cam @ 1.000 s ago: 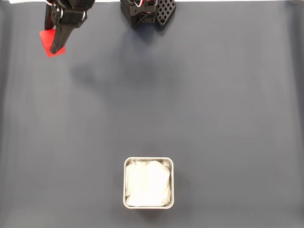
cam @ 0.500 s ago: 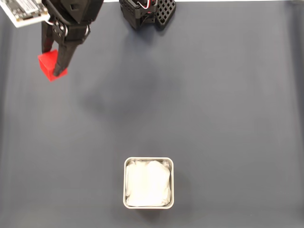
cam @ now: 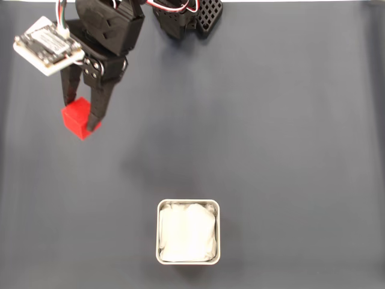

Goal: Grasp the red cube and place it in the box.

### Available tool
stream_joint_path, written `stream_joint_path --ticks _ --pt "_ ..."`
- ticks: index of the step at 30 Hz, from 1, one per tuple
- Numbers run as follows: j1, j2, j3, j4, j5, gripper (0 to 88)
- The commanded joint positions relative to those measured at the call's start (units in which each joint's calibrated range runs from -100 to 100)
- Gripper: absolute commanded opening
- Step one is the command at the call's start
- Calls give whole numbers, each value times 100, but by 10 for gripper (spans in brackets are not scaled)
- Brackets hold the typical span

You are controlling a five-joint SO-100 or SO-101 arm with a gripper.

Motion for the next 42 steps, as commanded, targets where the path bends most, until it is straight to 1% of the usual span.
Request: stream_joint_path --ticks 1,12,29,42 --pt "-237 74 -403 -204 10 48" --pt "-834 741 -795 -679 93 48" --pt "-1473 2067 -1781 -1228 181 48" --pt "-1963 2665 -2346 -1384 239 47"
